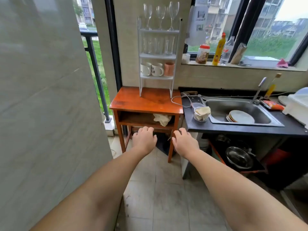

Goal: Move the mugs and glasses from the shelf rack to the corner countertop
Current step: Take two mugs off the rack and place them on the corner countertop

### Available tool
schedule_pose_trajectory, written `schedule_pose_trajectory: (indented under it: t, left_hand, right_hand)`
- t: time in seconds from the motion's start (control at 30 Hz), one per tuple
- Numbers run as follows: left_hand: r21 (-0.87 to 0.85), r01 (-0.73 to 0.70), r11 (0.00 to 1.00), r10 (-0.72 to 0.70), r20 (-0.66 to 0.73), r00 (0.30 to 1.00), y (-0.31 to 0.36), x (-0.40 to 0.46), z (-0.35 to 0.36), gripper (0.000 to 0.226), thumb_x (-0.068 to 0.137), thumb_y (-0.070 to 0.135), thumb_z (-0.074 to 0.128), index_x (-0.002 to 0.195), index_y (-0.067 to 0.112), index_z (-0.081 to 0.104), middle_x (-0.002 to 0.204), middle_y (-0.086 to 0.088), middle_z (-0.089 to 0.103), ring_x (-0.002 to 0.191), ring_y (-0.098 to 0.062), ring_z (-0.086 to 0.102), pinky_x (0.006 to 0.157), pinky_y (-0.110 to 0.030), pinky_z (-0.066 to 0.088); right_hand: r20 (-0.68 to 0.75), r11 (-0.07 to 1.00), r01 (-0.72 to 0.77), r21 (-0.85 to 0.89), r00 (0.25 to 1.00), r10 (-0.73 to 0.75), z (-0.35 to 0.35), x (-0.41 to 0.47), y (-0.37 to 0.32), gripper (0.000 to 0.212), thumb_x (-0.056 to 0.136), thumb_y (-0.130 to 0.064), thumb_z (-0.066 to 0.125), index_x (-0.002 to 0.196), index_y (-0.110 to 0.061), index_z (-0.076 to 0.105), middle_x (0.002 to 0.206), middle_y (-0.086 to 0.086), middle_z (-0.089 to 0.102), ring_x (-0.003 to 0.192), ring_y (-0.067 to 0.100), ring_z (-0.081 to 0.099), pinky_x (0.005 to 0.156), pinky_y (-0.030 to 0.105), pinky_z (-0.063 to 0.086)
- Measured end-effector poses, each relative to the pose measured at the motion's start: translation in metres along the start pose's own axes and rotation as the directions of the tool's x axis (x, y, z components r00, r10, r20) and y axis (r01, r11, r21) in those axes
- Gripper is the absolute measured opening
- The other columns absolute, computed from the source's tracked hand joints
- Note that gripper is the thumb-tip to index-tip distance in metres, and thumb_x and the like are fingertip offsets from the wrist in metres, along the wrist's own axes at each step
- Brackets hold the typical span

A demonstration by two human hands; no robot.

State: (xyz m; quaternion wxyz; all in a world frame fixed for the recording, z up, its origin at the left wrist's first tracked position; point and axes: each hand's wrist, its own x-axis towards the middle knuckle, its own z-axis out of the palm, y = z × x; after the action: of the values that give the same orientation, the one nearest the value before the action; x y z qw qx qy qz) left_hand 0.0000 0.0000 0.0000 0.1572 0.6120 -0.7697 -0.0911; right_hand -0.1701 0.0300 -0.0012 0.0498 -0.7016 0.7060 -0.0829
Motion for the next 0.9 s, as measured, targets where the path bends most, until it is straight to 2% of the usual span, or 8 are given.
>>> schedule_pose_trajectory:
  t: [0.17,0.3,0.5,0.7,0.9]
  left_hand:
    - [-0.021,0.021,1.000,-0.021,0.008,1.000,-0.004,0.101,0.008,0.040,0.097,0.033,0.039,0.131,0.016,0.050,0.131,-0.006,0.053,0.124,-0.025,0.046,0.102,-0.042,0.040]
    - [-0.052,0.027,0.998,-0.028,-0.020,0.999,-0.007,0.178,0.013,0.041,0.098,0.033,0.038,0.133,0.014,0.046,0.133,-0.007,0.051,0.125,-0.026,0.045,0.101,-0.043,0.042]
    - [-0.128,0.030,0.991,-0.035,-0.040,0.999,-0.010,0.318,0.016,0.041,0.097,0.032,0.038,0.132,0.013,0.047,0.134,-0.007,0.050,0.125,-0.025,0.043,0.097,-0.041,0.043]
    - [-0.142,0.047,0.989,-0.048,0.001,0.999,-0.028,0.420,0.040,0.040,0.097,0.033,0.039,0.131,0.015,0.048,0.134,-0.007,0.051,0.125,-0.025,0.044,0.095,-0.041,0.045]
    - [-0.203,0.013,0.979,-0.006,0.032,0.999,-0.041,0.527,0.051,0.044,0.096,0.033,0.041,0.135,0.014,0.046,0.137,-0.008,0.049,0.125,-0.027,0.048,0.095,-0.041,0.046]
  right_hand:
    - [-0.017,0.999,0.019,-0.039,1.000,-0.019,0.007,0.108,0.021,0.037,0.100,-0.037,0.031,0.129,-0.017,0.044,0.135,0.007,0.041,0.119,0.029,0.047,0.084,0.043,0.049]
    - [-0.065,0.996,0.048,-0.071,0.997,-0.052,0.007,0.189,0.040,0.032,0.099,-0.036,0.032,0.120,-0.017,0.046,0.130,0.009,0.043,0.116,0.032,0.048,0.083,0.042,0.047]
    - [-0.092,0.989,0.040,-0.140,0.994,-0.054,-0.009,0.330,0.073,0.034,0.100,-0.034,0.030,0.123,-0.015,0.047,0.130,0.009,0.043,0.114,0.031,0.048,0.085,0.041,0.047]
    - [-0.071,0.995,0.023,-0.099,0.997,-0.031,0.004,0.425,0.083,0.035,0.100,-0.034,0.031,0.124,-0.014,0.046,0.128,0.009,0.044,0.113,0.031,0.048,0.087,0.042,0.049]
    - [-0.147,0.996,-0.054,-0.071,0.988,0.043,0.008,0.522,0.083,0.037,0.100,-0.035,0.033,0.126,-0.012,0.047,0.130,0.010,0.045,0.115,0.032,0.050,0.084,0.043,0.048]
